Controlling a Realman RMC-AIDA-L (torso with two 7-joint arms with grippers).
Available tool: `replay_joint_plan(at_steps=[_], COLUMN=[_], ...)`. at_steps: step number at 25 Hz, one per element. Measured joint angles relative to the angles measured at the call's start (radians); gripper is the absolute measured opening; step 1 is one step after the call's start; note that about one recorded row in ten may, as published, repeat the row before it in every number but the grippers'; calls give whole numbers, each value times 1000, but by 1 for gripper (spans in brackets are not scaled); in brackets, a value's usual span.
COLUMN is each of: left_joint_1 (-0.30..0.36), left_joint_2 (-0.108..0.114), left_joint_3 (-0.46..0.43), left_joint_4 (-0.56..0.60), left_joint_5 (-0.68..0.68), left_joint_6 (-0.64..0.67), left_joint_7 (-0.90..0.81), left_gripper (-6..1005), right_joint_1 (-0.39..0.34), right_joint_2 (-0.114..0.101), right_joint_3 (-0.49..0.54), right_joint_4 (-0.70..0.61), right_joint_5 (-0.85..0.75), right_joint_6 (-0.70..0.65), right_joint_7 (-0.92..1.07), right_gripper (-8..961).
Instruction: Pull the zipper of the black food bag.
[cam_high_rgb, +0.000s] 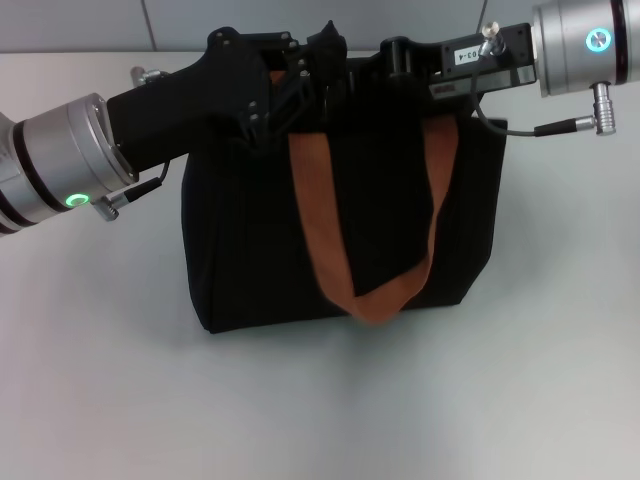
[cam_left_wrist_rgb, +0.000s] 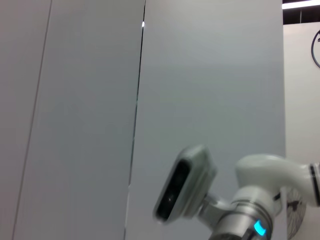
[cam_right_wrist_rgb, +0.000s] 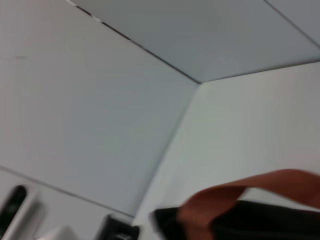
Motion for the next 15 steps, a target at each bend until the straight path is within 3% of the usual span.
replay_joint_plan(at_steps=[8, 15], left_joint_1=[0, 8], left_joint_2=[1, 2], left_joint_3=[-8, -4], left_joint_4=[0, 0], left_joint_5=[-23, -40], left_joint_6=[1, -14], left_joint_7=[1, -1], left_gripper=[19, 18], right_joint_1=[-11, -119], right_joint_2=[2, 4], right_joint_3=[-9, -1], right_joint_4=[-38, -119], right_joint_5=[-50, 93], right_joint_6=[30, -46], right_joint_7=[41, -56], right_gripper=[6, 65])
